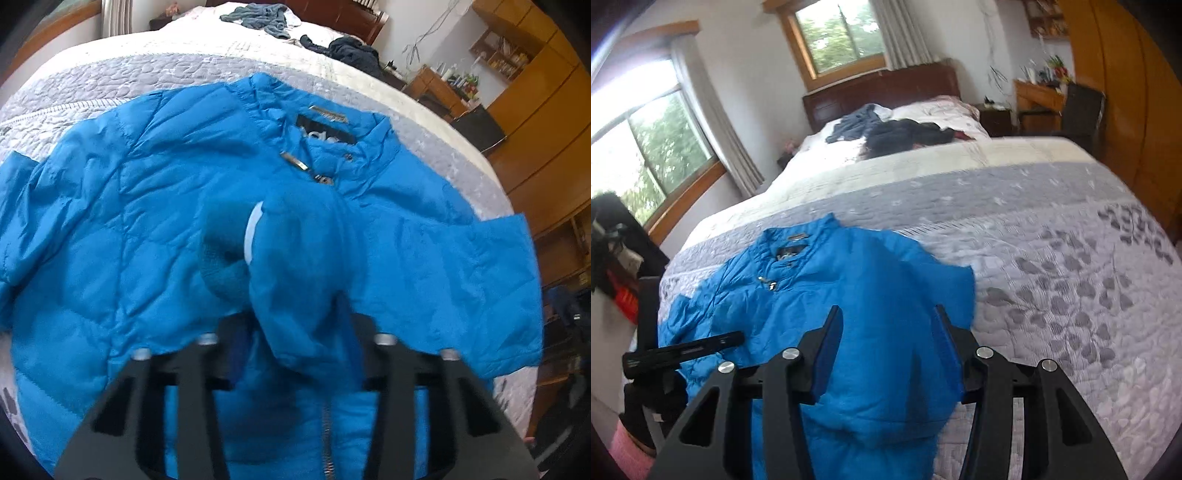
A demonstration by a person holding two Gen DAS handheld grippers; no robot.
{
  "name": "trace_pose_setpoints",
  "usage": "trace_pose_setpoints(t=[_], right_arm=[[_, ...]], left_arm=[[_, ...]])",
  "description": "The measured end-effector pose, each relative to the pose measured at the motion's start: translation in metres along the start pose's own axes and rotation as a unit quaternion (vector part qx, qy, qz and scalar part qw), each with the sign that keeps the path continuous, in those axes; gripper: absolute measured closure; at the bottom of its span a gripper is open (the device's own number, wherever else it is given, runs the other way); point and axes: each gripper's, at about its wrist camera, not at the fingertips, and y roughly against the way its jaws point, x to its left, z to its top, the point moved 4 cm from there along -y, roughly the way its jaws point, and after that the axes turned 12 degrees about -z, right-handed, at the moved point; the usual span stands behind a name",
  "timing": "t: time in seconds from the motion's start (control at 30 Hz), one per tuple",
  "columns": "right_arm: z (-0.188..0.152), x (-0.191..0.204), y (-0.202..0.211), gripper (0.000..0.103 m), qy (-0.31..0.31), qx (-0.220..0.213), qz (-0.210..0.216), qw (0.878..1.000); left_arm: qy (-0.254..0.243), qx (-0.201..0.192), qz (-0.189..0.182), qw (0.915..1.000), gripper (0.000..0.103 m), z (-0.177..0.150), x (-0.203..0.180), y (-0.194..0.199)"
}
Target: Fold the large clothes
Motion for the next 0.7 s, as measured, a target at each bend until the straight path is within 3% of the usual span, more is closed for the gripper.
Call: trace_pose_setpoints(t=[0.03,0.13,0.23,0.33,0.47,0.7], right_arm=[[0.000,-0.005,-0.002,0.053,-0.007,0.005,0.004,1.000],[-0.003,-0.011,-0.011,0.053,-0.021,0.020,0.020,0.999],[-0.009,-0.001,-0.020,0.053,-0.021,0.048,0.072,0.996],[-0.017,0.014,-0.032,0.053,-0.016,0.080,0.108,0.991],[-0.034,0.023,-0.059,0.054,-0.003,0.119,0.068,0.991],[-0.049,0.023,-0.078,0.058,0.009,0.131,0.051,0.990]], left_arm=[[0.003,-0.010,-0.009,0.9999,0.087,0.002,0.001,0.006],[0.006,-0.052,-0.005,0.9986,0.089,0.010,0.011,0.038],[0.003,-0.090,0.017,0.9958,0.089,0.016,0.029,0.070],[0.018,-0.085,0.032,0.9957,0.089,0.016,0.053,0.079],[0.041,-0.043,0.036,0.9976,0.087,0.008,0.081,0.058],[0.010,-0.052,0.050,0.9973,0.075,0.006,0.084,0.053]])
